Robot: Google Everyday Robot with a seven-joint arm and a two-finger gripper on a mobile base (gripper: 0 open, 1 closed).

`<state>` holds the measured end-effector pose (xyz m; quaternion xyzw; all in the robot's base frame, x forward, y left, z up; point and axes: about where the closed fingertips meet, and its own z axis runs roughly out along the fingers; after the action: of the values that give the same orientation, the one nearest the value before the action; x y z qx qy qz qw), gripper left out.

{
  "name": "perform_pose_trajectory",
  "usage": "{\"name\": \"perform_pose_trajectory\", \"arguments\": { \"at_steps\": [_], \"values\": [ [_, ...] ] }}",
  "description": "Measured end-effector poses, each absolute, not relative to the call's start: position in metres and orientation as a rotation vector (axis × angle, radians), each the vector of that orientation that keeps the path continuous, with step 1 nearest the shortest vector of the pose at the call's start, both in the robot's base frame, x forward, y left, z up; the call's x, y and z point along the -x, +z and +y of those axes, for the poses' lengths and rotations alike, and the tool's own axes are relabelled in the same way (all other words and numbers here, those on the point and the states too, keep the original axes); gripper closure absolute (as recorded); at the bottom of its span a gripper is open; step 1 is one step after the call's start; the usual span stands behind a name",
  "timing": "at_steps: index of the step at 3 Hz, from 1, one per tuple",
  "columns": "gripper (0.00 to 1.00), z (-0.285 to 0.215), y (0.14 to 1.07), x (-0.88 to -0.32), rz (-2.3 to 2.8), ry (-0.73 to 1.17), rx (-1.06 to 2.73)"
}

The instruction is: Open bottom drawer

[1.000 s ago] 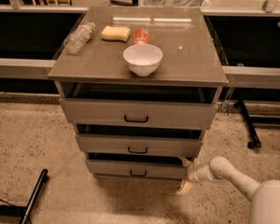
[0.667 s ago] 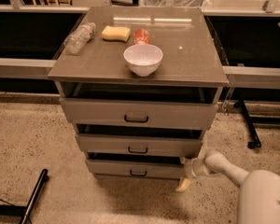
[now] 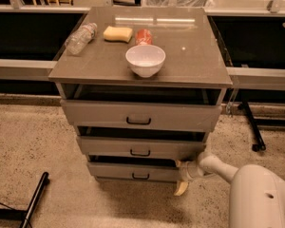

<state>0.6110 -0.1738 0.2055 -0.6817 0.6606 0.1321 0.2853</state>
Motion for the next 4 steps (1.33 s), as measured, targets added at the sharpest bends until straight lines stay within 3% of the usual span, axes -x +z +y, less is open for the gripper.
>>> {"name": "perform_pose_trajectory", "arguments": {
  "at_steps": [1, 2, 3, 4],
  "values": [
    [0.19, -0.175, 0.204, -0.610, 1.769, 0.360, 1.814],
    [0.18, -0.178, 0.197, -0.607, 1.779, 0.383, 1.785],
    [0.01, -0.178, 0.197, -0.607, 1.779, 0.383, 1.785],
    [0.00, -0.173, 0.192, -0.605, 1.805, 0.357, 1.797]
  ]
}}
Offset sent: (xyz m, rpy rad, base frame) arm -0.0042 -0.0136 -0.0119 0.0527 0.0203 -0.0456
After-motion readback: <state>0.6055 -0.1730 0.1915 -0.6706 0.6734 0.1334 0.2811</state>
